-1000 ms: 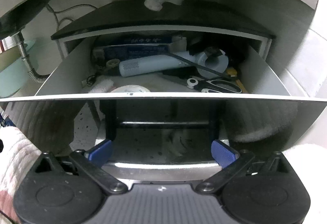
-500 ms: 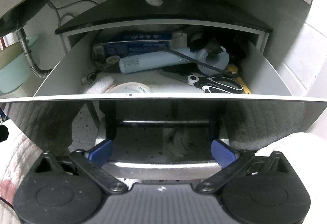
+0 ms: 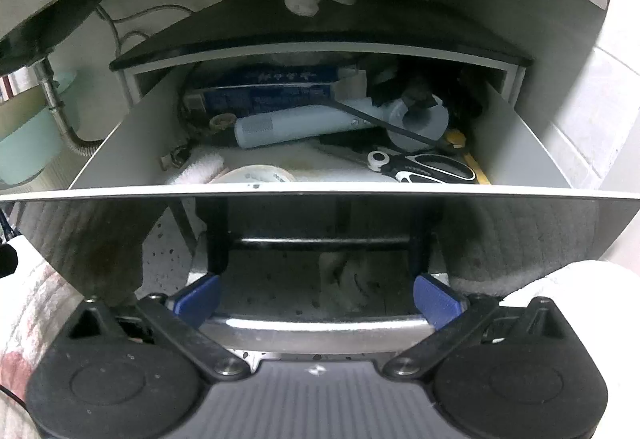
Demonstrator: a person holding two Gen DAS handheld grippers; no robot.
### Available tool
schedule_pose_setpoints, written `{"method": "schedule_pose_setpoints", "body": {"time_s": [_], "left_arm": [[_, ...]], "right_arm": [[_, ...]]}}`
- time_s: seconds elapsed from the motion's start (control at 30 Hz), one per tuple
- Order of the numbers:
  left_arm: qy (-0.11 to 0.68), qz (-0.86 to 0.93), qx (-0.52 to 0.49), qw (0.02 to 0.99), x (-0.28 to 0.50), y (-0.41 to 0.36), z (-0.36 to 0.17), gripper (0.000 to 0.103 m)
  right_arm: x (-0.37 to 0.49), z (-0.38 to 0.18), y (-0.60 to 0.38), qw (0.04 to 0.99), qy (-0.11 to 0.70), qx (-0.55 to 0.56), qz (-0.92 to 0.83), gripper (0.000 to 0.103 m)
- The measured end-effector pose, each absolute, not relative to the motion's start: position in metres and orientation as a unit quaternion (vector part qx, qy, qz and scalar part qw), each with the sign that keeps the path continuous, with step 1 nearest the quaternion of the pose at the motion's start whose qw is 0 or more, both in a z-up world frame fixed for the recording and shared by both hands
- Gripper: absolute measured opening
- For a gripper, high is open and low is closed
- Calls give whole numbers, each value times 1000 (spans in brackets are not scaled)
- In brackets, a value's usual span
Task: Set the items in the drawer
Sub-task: 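Open the right gripper and back it away from the open drawer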
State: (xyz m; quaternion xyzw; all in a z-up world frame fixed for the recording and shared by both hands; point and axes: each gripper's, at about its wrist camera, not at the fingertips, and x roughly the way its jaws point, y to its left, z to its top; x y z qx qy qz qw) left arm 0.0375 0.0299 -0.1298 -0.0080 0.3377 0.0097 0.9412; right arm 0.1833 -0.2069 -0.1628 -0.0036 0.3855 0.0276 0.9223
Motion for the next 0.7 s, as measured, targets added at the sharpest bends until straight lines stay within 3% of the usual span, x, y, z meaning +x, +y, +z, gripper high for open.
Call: {"method": "schedule_pose_setpoints", "body": {"time_s": [0.37, 0.7], "left_arm": [[336, 10, 3, 942, 37, 25, -130, 102], [334, 15, 5, 942, 38, 25, -129, 102]], "right_arm": [[168, -147, -215, 927, 373, 13, 43, 103], [128, -111, -241, 956, 286, 8, 58, 103]]}}
